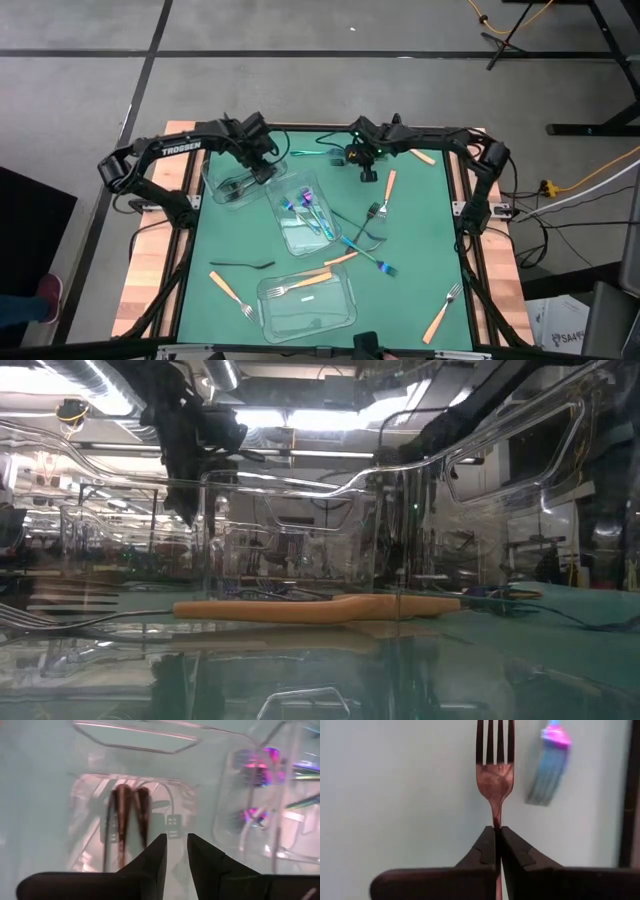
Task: Sort silverware by color (type)
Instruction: Put the black fork into the top transparent bin
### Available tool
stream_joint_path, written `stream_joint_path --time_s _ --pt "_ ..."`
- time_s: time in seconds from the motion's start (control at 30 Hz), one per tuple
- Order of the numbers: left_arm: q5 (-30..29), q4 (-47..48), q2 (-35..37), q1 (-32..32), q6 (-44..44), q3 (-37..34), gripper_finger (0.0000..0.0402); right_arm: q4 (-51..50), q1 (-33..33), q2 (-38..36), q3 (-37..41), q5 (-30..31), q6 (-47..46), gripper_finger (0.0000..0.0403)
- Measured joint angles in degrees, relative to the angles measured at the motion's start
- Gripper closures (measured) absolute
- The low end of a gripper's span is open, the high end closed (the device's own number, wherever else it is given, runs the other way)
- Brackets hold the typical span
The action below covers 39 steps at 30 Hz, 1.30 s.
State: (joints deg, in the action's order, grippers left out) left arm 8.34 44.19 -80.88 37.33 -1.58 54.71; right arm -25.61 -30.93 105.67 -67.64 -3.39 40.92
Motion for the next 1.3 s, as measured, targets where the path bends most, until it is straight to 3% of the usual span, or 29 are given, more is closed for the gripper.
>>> stream_joint_path --time_s 0.43,0.7,1.0,1.3 --pt "7.7 -2.2 0.0 -3.2 -5.5 0.0 0.0330 2.0 11.8 -7.1 -0.1 15.5 3.7 0.0402" --pt "7.5 -5.2 0.0 -5.1 -6.0 0.0 0.0331 3.8 20.7 -7.4 -0.2 30.2 10.5 0.0402" --pt "7.5 -11.7 0.0 -5.5 -6.0 0.0 0.0330 6.9 25.6 -7.4 -0.2 46.4 17.3 0.0402" --pt "7.7 -24.9 0.3 -5.5 -10.8 0.0 0.0331 16.3 28.7 -7.5 -0.2 47.1 23.9 0.0402"
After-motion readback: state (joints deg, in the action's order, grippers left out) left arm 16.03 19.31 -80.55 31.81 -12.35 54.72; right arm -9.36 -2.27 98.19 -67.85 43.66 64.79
